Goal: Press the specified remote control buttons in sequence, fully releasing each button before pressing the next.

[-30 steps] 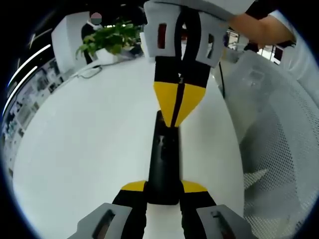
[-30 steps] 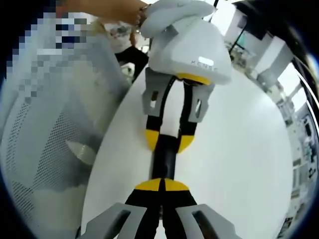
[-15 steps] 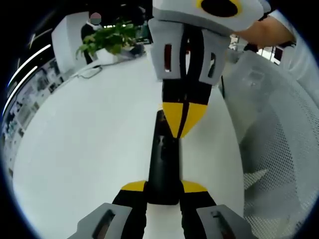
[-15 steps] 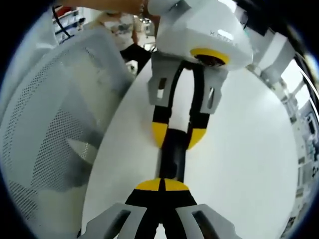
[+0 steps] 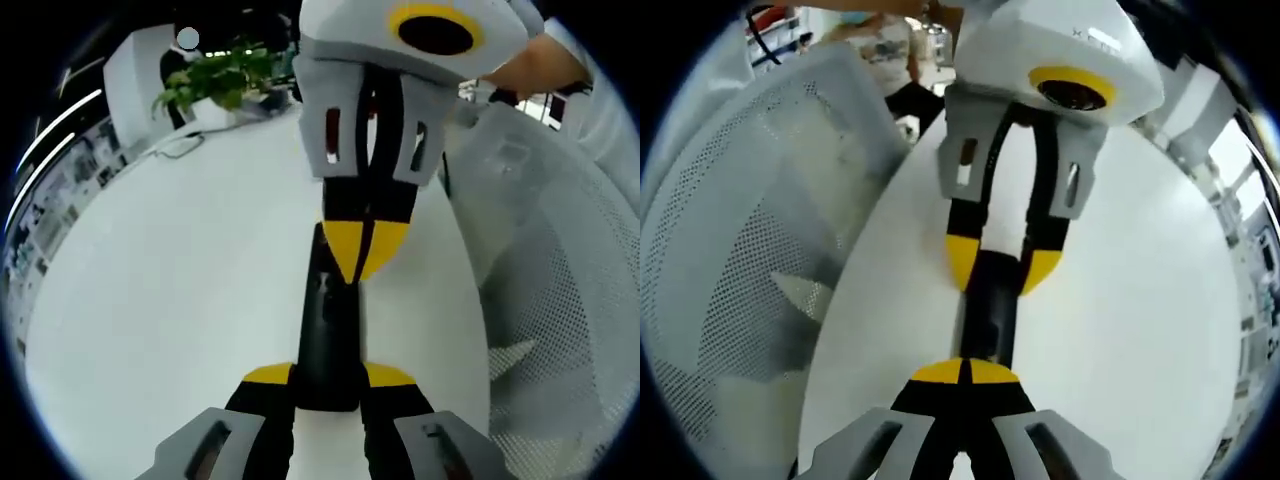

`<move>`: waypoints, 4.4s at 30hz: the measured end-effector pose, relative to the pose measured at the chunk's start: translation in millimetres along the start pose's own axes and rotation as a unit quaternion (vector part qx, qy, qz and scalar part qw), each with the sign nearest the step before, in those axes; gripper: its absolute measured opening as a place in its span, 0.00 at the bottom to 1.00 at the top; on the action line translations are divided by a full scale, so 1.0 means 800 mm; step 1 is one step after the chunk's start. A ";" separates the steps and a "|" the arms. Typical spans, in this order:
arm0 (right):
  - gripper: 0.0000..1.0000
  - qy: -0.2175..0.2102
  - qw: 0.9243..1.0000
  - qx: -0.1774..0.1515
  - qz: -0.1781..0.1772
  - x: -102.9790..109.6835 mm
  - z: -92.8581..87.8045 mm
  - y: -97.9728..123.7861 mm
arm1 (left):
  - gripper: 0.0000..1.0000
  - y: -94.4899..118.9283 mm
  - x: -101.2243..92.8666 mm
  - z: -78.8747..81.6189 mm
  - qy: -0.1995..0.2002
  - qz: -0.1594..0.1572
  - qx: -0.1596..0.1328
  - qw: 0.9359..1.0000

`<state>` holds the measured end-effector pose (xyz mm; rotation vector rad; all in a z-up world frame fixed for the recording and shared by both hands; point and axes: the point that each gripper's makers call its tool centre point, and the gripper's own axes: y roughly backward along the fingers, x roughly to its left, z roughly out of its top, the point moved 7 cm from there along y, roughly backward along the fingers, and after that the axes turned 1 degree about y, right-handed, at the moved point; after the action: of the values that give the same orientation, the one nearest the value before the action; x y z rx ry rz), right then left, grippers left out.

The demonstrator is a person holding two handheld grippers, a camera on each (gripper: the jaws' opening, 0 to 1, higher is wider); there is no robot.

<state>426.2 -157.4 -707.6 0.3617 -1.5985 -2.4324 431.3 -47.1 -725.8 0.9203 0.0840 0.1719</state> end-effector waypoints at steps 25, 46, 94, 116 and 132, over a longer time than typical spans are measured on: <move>0.00 -0.018 1.000 0.004 0.012 -0.004 0.001 -0.005 | 0.24 0.001 -0.001 0.000 0.004 -0.001 0.000 1.000; 0.00 -0.023 1.000 0.004 0.007 -0.002 0.002 -0.005 | 0.24 0.001 -0.002 0.000 0.001 0.002 0.002 1.000; 0.00 0.005 0.998 -0.028 -0.060 -0.021 0.025 0.058 | 0.24 0.001 -0.004 0.000 -0.001 0.002 0.001 1.000; 0.00 0.011 0.999 -0.022 -0.043 -0.021 0.024 0.039 | 0.24 0.001 -0.003 -0.001 0.000 0.002 -0.001 1.000; 0.00 0.010 0.999 -0.019 -0.024 -0.019 0.019 0.016 | 0.24 0.001 -0.002 -0.001 -0.001 0.002 -0.002 1.000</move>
<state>436.4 -144.9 -688.4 0.4208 -1.5502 -2.4832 429.6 -46.3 -726.0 0.9163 0.0801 0.1748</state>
